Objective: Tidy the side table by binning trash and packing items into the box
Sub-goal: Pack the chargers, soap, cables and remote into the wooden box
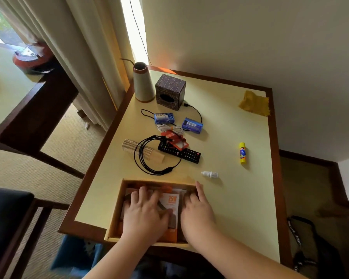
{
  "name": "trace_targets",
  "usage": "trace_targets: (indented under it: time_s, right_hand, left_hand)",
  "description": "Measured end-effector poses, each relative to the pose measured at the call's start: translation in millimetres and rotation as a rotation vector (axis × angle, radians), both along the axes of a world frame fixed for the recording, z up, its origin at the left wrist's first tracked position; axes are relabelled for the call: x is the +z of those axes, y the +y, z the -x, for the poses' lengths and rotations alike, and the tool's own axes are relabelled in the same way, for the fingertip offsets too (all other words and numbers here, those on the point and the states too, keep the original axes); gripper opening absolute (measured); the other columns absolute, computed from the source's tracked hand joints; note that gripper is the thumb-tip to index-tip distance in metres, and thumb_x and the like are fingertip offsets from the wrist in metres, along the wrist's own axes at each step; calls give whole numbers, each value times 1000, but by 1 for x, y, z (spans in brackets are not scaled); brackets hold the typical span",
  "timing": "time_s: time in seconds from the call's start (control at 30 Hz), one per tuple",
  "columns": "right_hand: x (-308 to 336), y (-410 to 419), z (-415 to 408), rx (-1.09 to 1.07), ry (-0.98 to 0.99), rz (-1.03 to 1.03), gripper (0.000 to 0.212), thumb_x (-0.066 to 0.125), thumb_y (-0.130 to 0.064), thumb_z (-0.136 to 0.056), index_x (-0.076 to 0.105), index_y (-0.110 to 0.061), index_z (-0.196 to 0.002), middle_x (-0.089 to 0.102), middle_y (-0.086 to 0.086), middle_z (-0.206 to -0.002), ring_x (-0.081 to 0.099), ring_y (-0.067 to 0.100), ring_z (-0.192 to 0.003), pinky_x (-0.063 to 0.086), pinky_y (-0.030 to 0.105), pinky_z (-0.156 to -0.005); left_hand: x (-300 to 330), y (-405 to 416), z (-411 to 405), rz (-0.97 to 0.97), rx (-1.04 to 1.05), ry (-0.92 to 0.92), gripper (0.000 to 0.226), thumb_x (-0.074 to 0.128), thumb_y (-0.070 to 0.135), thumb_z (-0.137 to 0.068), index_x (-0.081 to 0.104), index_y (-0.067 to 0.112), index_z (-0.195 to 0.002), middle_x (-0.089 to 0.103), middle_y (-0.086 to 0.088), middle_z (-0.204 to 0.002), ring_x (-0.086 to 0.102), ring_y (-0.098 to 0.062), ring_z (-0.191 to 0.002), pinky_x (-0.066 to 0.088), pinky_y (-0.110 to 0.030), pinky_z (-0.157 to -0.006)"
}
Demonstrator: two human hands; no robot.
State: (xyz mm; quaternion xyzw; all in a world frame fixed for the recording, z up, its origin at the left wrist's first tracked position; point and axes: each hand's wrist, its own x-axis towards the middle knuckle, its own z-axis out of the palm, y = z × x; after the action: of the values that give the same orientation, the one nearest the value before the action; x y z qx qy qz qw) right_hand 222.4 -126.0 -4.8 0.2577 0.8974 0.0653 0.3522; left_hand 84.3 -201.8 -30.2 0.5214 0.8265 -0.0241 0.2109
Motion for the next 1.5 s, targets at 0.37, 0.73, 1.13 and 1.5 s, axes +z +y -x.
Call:
trace_targets:
  time_s: [0.37, 0.73, 1.13, 1.5]
  right_hand:
    - [0, 7, 7, 38, -77, 160, 24, 57, -23, -99, 69, -13, -117, 74, 9, -99, 63, 30, -120, -37, 66, -101]
    - [28, 30, -18, -45, 597, 327, 18, 55, -27, -101, 68, -14, -104, 65, 4, -94, 63, 19, -89, 40, 52, -118]
    - [-58, 241, -143, -1435, 723, 20, 67, 69, -41, -94, 46, -3, -144, 53, 24, -142, 55, 42, -124, 46, 39, -87]
    - [-86, 232, -116, -1307, 897, 134, 36, 68, -28, -96, 63, -13, -128, 71, 9, -120, 65, 31, -109, 48, 34, -84]
  left_hand:
    - [-6, 1, 0, -63, 8, 10, 64, 48, 75, -84, 46, 44, -140, 40, -1, -150, 34, -30, -141, 42, -52, -111]
    - [-5, -1, 1, -74, -7, 32, 61, 48, 72, -85, 54, 41, -137, 48, 0, -144, 43, -28, -134, 46, -49, -107]
    - [-5, 28, -44, -121, -557, -90, 38, 59, 48, -94, 66, 33, -129, 56, 6, -135, 44, -23, -128, 44, -45, -108]
    - [-19, 39, -48, -102, -602, -35, 29, 65, 42, -88, 77, 35, -114, 59, 6, -133, 44, -25, -126, 43, -46, -102]
